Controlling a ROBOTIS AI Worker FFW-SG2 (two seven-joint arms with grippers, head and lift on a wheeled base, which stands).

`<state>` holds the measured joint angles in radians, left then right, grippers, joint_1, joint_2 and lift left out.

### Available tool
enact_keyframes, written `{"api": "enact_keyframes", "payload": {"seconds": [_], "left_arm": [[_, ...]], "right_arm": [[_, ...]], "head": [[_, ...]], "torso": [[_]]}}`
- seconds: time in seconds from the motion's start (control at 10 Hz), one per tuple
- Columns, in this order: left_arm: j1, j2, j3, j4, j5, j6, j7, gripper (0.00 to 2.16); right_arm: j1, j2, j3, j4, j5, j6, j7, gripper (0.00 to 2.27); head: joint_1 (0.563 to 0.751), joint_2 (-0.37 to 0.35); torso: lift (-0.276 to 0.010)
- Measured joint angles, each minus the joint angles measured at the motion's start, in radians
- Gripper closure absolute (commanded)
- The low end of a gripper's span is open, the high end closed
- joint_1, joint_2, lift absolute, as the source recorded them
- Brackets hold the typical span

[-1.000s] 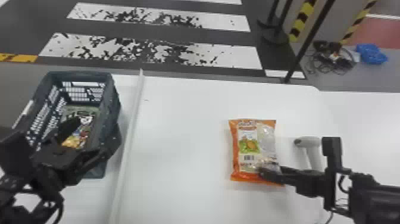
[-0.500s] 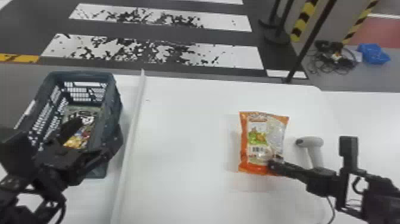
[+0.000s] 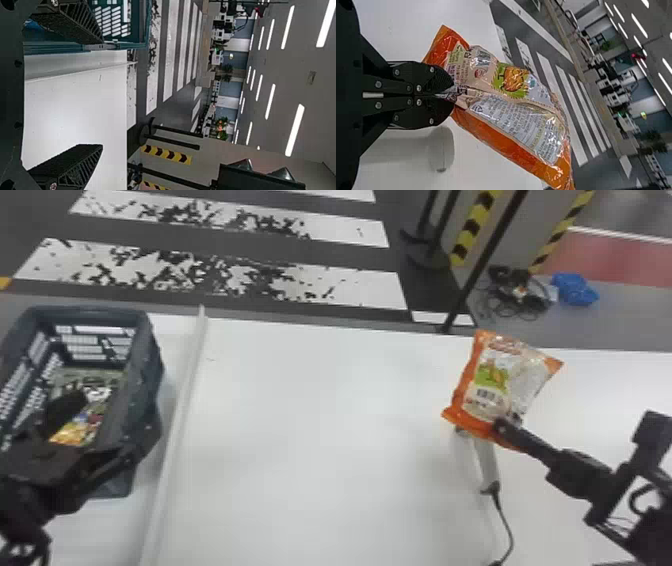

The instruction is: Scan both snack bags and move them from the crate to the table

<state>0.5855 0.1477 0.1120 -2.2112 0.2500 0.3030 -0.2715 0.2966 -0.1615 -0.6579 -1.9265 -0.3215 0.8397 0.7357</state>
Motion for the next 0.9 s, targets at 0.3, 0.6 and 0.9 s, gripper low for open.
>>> {"api": "enact_keyframes", "payload": {"seconds": [0.3,0.6,0.9], "left_arm": [[0.001,0.001,0.000,-0.001,0.000,0.000,-0.003,0.06],[0.003,0.003,0.002,-0.009,0.000,0.003,-0.005,0.06],[0.007,0.005,0.008,-0.015,0.006,0.003,-0.005,0.06]], "right_arm": [[-0.050,-0.036,-0.118,0.123,-0.075,-0.034,-0.217,2.26],[-0.108,-0.085,-0.110,0.371,-0.104,-0.269,-0.440,2.19],[-0.182,-0.159,-0.071,0.615,-0.115,-0.409,-0.489,0.00]], "head": [[0.695,-0.350],[0.695,-0.350],[0.695,-0.350]], "torso": [[-0.088],[-0.088],[-0.088]]}}
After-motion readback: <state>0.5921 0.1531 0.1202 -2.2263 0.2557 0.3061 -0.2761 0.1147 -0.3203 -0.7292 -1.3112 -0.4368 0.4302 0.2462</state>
